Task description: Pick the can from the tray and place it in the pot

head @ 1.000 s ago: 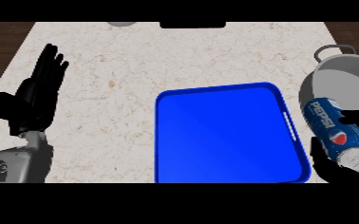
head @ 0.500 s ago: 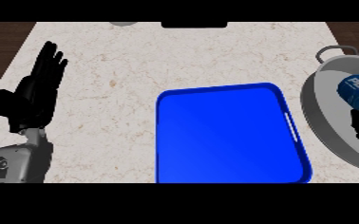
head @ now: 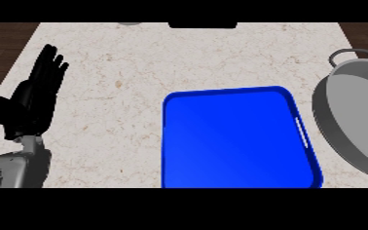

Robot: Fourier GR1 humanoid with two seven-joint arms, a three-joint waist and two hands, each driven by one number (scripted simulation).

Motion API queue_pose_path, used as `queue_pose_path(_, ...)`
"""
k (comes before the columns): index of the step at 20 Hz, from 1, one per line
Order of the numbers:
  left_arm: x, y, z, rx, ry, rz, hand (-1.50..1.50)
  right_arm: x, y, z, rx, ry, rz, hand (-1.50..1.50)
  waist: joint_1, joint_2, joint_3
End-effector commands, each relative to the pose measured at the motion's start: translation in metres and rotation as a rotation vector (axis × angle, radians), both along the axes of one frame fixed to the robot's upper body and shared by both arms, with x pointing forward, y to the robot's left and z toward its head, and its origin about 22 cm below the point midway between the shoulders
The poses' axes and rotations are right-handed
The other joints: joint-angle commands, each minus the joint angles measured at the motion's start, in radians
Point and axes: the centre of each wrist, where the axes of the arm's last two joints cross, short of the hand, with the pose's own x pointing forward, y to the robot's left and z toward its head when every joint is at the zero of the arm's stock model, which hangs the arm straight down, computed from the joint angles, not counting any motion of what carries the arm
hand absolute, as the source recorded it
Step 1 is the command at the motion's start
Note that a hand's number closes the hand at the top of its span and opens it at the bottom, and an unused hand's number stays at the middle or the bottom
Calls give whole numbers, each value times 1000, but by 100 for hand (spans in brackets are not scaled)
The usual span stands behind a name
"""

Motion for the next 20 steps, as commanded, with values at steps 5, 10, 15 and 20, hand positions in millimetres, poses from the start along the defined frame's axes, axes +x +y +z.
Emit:
queue_pose_path(5, -9, -17, -3, 7, -8, -22, 0, 43, -37, -43, 137, 69, -6, 150, 3, -1, 1)
queue_pose_path(10, 0, -6, -19, -9, -10, -17, 0, 41, -52, -71, 315, 150, 56, -150, 0, 2, 1)
queue_pose_path(15, 4, -11, 10, 5, 3, -10, 0, 59, -47, -74, 474, 79, 214, -150, 8, 1, 3)
queue_pose_path(20, -5, -13, -12, 17, -13, 20, 0, 48, -66, -66, 646, -179, 277, -150, -11, -4, 1)
